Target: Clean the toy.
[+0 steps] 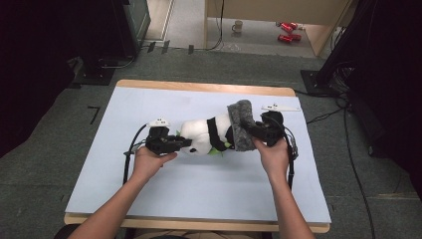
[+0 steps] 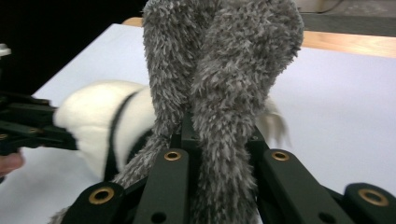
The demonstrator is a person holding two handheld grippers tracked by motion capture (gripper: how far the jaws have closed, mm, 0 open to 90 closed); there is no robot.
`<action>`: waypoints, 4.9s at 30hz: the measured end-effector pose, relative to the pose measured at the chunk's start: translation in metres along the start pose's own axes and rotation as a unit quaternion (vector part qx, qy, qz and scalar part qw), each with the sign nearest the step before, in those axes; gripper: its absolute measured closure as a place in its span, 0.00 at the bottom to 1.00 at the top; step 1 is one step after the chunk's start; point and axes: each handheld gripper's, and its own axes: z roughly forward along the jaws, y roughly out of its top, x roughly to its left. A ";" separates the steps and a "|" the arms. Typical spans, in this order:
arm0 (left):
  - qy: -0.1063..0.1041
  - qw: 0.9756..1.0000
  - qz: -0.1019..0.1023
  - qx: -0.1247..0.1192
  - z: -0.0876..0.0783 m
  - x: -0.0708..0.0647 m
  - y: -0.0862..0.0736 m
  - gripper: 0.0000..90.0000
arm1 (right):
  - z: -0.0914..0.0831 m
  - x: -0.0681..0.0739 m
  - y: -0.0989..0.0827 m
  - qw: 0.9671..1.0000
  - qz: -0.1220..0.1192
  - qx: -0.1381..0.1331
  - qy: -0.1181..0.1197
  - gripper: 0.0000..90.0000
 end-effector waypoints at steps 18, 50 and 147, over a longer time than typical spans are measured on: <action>0.005 1.000 -0.001 -0.002 -0.003 -0.003 0.000 0.73 | -0.017 0.046 0.022 0.996 -0.029 -0.034 0.078 0.88; -0.001 1.000 -0.008 -0.008 -0.004 0.001 -0.002 0.73 | 0.026 0.048 -0.002 0.996 -0.060 0.043 0.048 0.88; -0.047 0.994 0.045 -0.086 0.030 -0.008 0.008 0.76 | 0.004 -0.010 -0.014 1.000 0.002 -0.004 0.016 0.88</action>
